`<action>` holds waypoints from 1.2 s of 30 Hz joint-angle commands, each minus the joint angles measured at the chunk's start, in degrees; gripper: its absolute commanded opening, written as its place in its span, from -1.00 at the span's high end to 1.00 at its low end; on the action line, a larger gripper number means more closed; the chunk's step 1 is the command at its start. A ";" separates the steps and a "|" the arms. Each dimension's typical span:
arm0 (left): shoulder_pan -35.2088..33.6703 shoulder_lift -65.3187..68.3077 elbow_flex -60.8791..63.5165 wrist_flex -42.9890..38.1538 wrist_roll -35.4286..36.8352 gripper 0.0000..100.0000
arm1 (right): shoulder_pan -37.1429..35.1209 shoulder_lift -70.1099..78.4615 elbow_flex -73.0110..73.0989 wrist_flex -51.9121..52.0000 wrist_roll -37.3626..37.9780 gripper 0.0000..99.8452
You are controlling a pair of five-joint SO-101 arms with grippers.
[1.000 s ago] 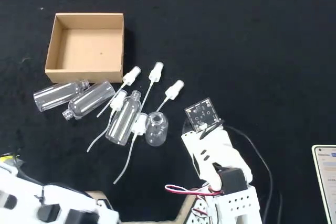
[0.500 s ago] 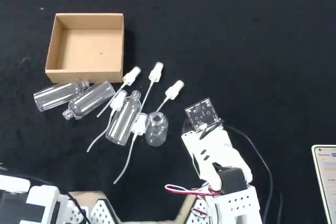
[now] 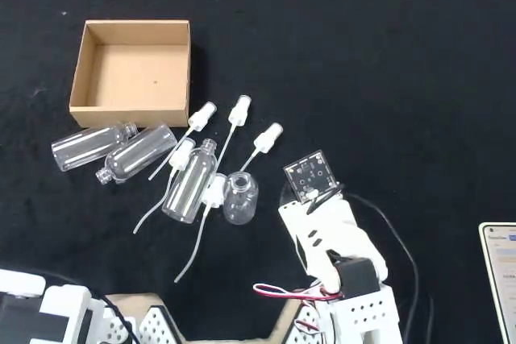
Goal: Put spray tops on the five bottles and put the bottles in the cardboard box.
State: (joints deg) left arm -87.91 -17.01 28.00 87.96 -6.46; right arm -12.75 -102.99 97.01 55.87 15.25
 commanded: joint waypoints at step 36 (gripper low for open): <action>6.99 0.00 3.82 -1.14 -122.73 0.54 | -0.53 -5.49 -0.48 0.09 0.44 0.71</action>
State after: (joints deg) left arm -82.99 -16.48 31.87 94.02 -86.64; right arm -12.75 -102.99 97.01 55.87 15.25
